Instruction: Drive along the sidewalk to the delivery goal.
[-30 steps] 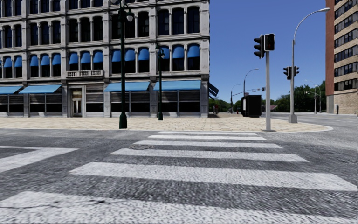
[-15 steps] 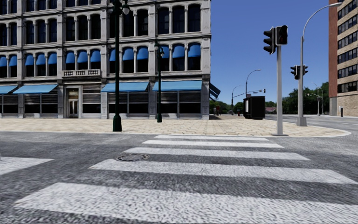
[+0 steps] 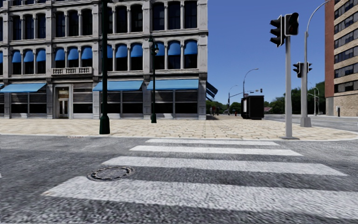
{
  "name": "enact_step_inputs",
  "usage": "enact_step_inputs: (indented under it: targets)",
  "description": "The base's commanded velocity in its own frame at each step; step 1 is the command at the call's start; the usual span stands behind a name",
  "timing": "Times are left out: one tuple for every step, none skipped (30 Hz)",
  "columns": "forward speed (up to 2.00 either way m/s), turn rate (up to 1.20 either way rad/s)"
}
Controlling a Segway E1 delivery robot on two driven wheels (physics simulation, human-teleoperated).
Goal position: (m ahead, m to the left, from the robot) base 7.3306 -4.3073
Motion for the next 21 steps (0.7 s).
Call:
enact_step_inputs:
  targets:
    - [1.54, -0.22]
    - [1.54, -0.22]
    - [1.54, -0.22]
    - [1.54, -0.22]
    - [1.54, -0.22]
    - [1.54, -0.22]
    - [1.54, -0.22]
    - [1.54, -0.22]
    - [1.54, -0.22]
    - [1.54, -0.22]
    - [1.54, -0.23]
    - [1.54, -0.23]
    - [1.54, -0.25]
    - [1.54, -0.27]
    - [1.54, -0.27]
    - [1.54, -0.28]
    - [1.54, -0.29]
    - [1.54, -0.29]
    - [1.54, -0.29]
    - [1.54, -0.29]
    - [1.54, -0.29]
